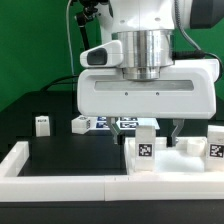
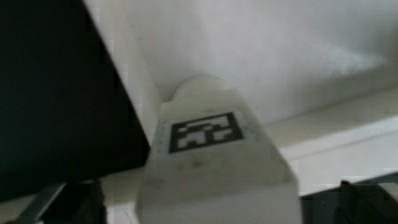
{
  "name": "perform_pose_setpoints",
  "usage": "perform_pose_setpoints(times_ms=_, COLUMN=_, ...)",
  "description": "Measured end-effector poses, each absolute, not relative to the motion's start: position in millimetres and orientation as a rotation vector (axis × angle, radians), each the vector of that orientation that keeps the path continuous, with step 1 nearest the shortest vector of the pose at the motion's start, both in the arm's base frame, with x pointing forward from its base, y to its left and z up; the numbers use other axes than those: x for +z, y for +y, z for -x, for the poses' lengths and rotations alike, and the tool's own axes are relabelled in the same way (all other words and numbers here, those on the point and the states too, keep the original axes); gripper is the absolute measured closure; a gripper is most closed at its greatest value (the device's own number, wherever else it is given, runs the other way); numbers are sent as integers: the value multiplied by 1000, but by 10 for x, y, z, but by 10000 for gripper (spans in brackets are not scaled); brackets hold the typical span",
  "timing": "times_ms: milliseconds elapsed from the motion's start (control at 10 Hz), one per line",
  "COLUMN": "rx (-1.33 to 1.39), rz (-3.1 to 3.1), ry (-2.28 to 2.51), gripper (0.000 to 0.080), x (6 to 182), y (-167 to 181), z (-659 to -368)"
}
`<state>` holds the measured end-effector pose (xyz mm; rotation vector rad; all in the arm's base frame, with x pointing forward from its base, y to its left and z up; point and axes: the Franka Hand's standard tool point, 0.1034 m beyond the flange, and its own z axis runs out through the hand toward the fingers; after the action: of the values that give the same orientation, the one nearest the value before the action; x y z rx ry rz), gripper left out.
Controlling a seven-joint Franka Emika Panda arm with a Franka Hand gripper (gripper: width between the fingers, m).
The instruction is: Assemble square table
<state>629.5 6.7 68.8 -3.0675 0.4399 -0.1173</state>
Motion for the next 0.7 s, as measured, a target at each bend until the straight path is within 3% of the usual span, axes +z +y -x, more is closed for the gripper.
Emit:
perform_pose_setpoints(times_ms=200, rx=-117, rz=3066, ry=456, gripper=427, x=687, y=65, z=-6295)
perform_pose_setpoints(times_ms=300, rx=-114, rz=3043, ry=574, gripper=511, x=684, y=60, z=-6293)
perform_pose_setpoints(times_ms=700, rx=-100, rz=2860, ry=1161, gripper=511, x=674, y=34, z=-6292)
